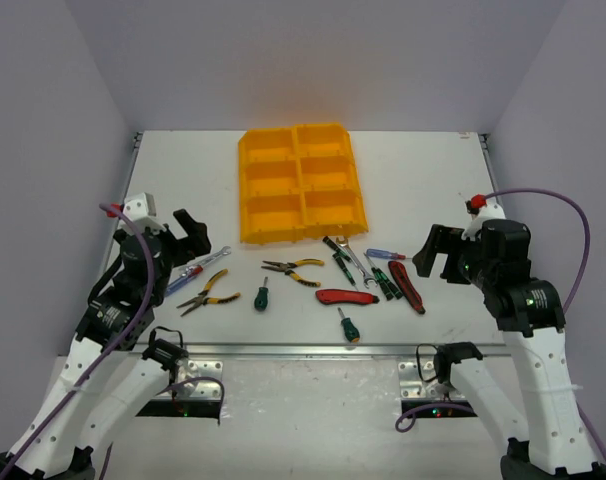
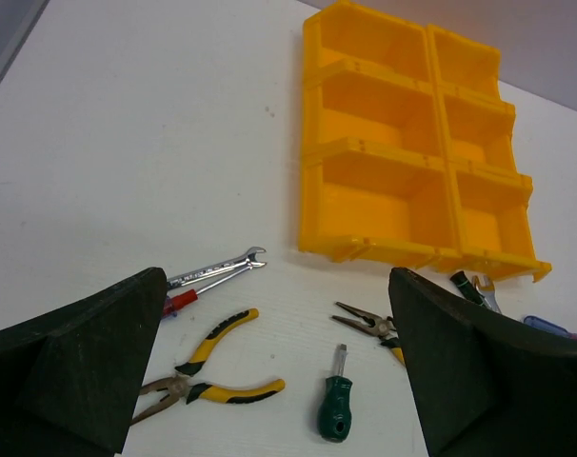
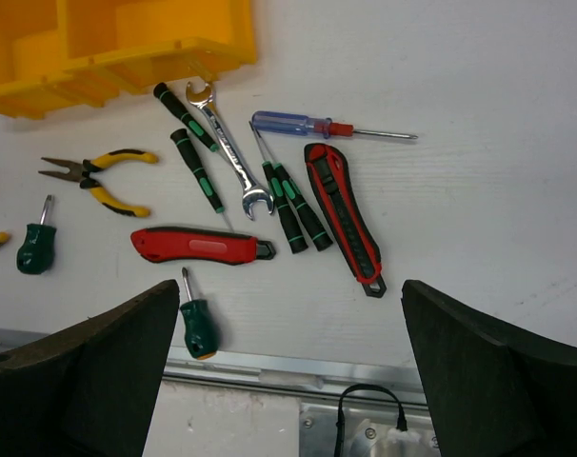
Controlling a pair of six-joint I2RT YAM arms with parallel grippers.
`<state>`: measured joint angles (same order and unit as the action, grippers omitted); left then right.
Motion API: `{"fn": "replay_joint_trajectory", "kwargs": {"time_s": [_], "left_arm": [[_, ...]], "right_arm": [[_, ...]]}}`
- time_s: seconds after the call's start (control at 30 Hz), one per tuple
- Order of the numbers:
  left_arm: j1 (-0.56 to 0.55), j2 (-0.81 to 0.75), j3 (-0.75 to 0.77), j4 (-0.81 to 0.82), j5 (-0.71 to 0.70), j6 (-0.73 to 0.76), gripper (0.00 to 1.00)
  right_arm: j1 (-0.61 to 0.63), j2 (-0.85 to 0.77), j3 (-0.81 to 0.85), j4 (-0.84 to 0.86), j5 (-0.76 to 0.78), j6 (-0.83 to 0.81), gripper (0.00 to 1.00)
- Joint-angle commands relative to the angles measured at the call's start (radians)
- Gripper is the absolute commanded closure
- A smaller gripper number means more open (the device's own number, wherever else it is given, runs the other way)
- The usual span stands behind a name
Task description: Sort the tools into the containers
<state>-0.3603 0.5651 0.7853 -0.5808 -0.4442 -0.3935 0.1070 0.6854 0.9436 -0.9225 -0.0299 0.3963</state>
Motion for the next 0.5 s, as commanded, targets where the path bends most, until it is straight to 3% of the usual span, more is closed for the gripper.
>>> {"fn": "replay_joint_trajectory", "kwargs": {"time_s": [0.0, 0.1, 0.2, 0.33, 0.4, 0.47], "left_arm": [[0.006, -0.011, 0.001, 0.035, -0.001, 0.002, 0.0], [0.007, -0.011, 0.001, 0.033, -0.001, 0.002, 0.0], [0.007, -0.014, 0.003, 0.03, -0.007, -0.001, 0.0], [0.007, -0.011, 0.002, 0.03, -0.007, -0.001, 0.0], [0.007, -0.005, 0.002, 0.033, -0.004, -0.001, 0.0], [0.007, 0.005, 0.002, 0.035, 0.004, 0.003, 0.0]], "right_arm": [[-0.001, -0.016, 0.014, 0.015, -0.022, 0.009, 0.01], [-0.001, -0.042, 0.012, 0.043, -0.081, 0.007, 0.01], [-0.001, -0.055, -0.009, 0.097, -0.252, 0.031, 0.01], [0.003, 0.037, -0.085, 0.168, -0.422, 0.137, 0.01], [0.098, 0.083, -0.145, 0.204, -0.387, 0.192, 0.01], [0.205, 0.125, -0.175, 0.214, -0.208, 0.232, 0.01]]}}
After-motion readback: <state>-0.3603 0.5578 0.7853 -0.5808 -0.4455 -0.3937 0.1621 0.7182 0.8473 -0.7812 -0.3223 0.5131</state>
